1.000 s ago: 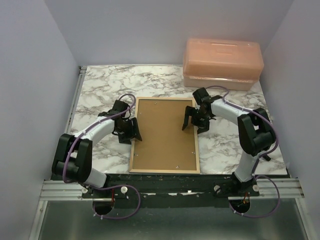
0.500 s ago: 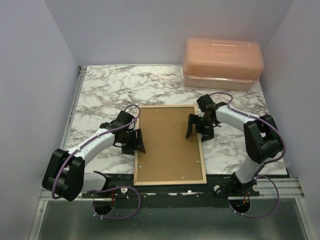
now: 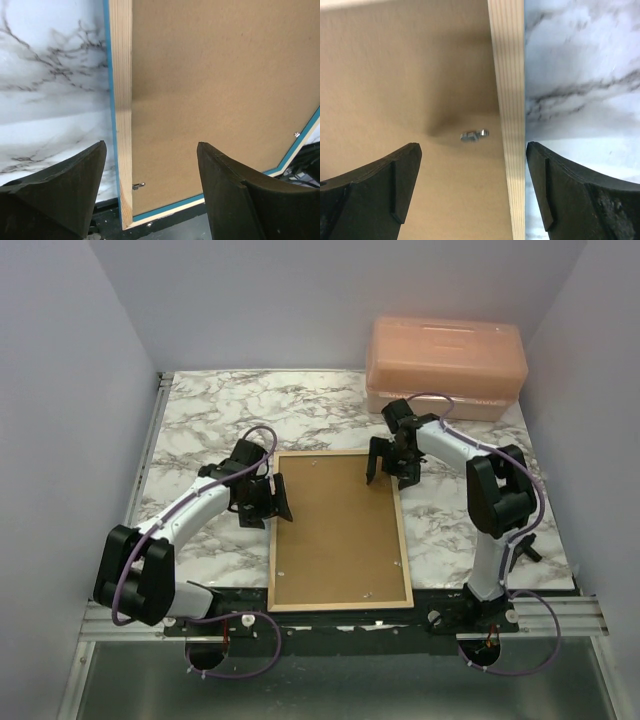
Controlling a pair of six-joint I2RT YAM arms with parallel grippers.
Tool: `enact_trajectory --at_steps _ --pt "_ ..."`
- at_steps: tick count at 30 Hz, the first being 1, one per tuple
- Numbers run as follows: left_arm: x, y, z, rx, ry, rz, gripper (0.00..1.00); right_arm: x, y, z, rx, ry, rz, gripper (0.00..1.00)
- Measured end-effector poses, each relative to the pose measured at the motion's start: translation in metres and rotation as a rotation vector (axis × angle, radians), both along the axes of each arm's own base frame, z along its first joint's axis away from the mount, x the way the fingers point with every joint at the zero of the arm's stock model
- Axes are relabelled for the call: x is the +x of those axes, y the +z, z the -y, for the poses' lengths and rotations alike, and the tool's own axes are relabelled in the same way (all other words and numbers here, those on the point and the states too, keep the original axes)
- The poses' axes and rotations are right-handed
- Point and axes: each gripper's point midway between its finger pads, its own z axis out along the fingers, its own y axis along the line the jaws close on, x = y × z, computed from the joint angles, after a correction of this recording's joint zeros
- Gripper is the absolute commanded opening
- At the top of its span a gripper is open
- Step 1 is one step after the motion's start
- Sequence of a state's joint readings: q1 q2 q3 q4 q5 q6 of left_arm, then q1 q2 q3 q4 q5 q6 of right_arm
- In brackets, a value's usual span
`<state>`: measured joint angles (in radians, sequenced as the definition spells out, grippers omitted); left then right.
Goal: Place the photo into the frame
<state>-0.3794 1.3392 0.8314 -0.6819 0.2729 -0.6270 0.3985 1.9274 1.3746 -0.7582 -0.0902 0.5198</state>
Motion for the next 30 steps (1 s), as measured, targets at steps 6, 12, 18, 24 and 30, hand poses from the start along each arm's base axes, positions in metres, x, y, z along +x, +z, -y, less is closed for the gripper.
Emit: enact_trajectory --at_steps 6,12,18,24,30 --pt "0.015 -0.005 -0.001 0.031 -0.006 -0.006 0.69 0.027 -0.012 0.007 -0.086 0.005 0.029 0.84" --pt "0.013 -0.017 -0.003 0.055 -0.012 -0.034 0.64 0.03 -0.013 0.01 -0.114 0.016 0.036 0.61" --pt "0.008 -0.025 -0.005 0.06 -0.012 -0.047 0.61 0.028 -0.011 0.016 -0.117 0.012 0.046 0.6" --pt "0.002 -0.031 -0.008 0.067 -0.012 -0.064 0.6 0.022 -0.012 0.019 -0.115 0.013 0.058 0.58" --pt "0.002 -0.033 -0.008 0.068 -0.012 -0.066 0.58 0.015 -0.012 0.023 -0.123 0.029 0.059 0.42"
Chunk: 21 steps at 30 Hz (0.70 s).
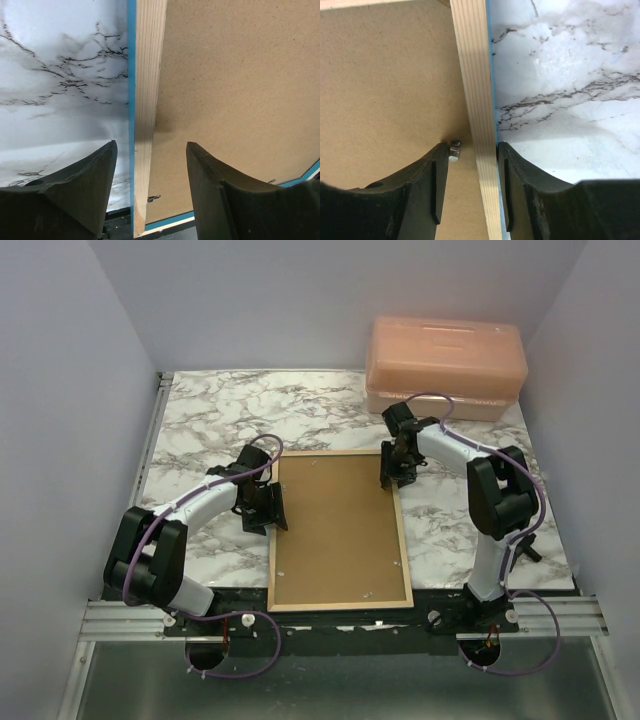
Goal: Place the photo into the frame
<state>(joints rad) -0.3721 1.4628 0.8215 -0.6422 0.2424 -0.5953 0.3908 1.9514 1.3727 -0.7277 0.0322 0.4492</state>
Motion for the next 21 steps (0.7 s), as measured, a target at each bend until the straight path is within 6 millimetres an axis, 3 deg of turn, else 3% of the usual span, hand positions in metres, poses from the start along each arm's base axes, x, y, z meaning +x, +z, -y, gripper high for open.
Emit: enact_trajectory --at_steps 9,12,16,21 --pt "0.001 0.0 -0.001 0.003 -0.003 0.005 0.54 -0.001 0.002 0.01 -0.051 -0.004 0.012 0.17" --pt "0.001 0.0 -0.001 0.005 -0.004 0.006 0.59 -0.001 0.003 0.011 -0.063 -0.002 0.018 0.09" --pt "0.001 0.0 -0.001 0.006 -0.006 0.007 0.72 -0.001 0.004 0.011 -0.067 -0.001 0.018 0.13" --pt "0.018 0.015 -0.001 -0.016 0.015 0.043 0.75 -0.001 0.006 0.01 -0.063 0.001 0.022 0.25"
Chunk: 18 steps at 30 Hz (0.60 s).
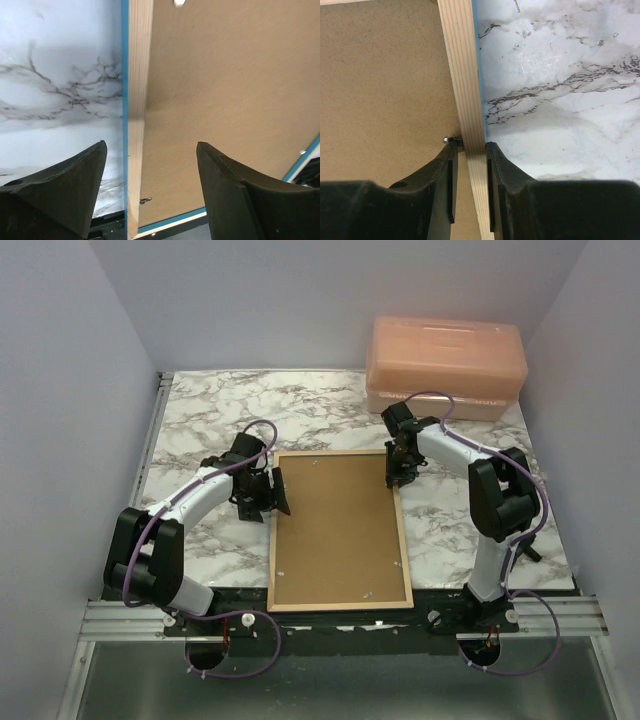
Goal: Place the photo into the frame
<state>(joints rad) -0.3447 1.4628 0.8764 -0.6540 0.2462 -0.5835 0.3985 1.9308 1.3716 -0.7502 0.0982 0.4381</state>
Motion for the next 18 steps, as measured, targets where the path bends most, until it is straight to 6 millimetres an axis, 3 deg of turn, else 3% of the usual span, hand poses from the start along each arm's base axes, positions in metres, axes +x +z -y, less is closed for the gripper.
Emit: enact_trajectory --at_steps 5,10,18 --pt "0.036 0.024 0.0 -0.046 0.043 0.064 0.72 -0.002 0.007 -0.001 0.017 0.001 0.003 0.44" --pt "0.074 0.035 0.005 -0.042 0.053 0.106 0.7 -0.004 0.018 -0.007 0.07 -0.002 0.012 0.45" --pt "0.102 0.023 0.002 0.032 0.065 0.092 0.67 -0.015 0.011 -0.007 0.094 -0.004 -0.026 0.45"
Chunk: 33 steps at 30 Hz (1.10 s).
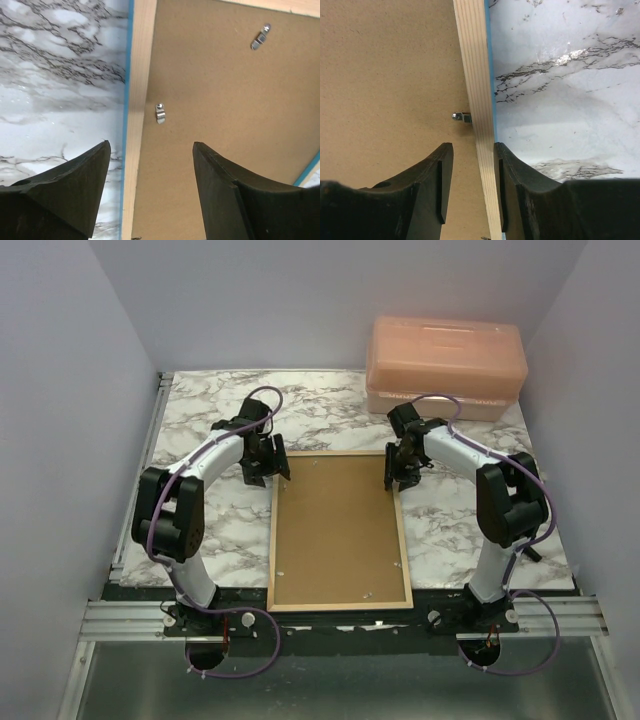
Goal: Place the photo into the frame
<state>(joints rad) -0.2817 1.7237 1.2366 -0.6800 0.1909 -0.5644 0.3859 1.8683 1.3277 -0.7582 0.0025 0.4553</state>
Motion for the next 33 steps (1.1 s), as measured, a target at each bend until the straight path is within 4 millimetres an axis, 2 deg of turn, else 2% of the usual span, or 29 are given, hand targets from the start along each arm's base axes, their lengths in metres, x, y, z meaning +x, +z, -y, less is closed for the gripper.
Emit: enact_trajectory --at_steps 7,12,17,22,26,29,32,33 --pt "0.018 -0.011 0.0 0.079 0.006 -0.004 0.62 -0.001 -0.001 0.0 -0.001 0.0 -0.003 0.44" --pt "0.014 -0.023 0.006 0.131 -0.021 -0.021 0.56 -0.001 -0.001 0.001 -0.001 0.0 -0.004 0.44" --pt "0.007 -0.037 0.007 0.191 -0.047 -0.049 0.41 -0.002 -0.002 0.001 -0.003 0.002 -0.005 0.44" --pt "0.007 -0.039 -0.001 0.226 -0.039 -0.05 0.13 -0.005 -0.005 0.003 -0.007 0.002 -0.016 0.43" --pt "0.008 -0.041 -0.004 0.242 -0.042 -0.048 0.0 -0.006 -0.006 0.003 -0.008 0.003 -0.018 0.44" --pt "0.008 -0.041 -0.004 0.243 -0.048 -0.046 0.01 -0.007 -0.006 0.003 -0.008 0.003 -0.02 0.43" --pt "0.008 -0.04 -0.004 0.244 -0.05 -0.045 0.13 -0.008 -0.007 0.004 -0.008 0.003 -0.024 0.43" --pt "0.008 -0.04 -0.004 0.243 -0.05 -0.045 0.22 -0.008 -0.007 0.003 -0.008 0.003 -0.025 0.43"
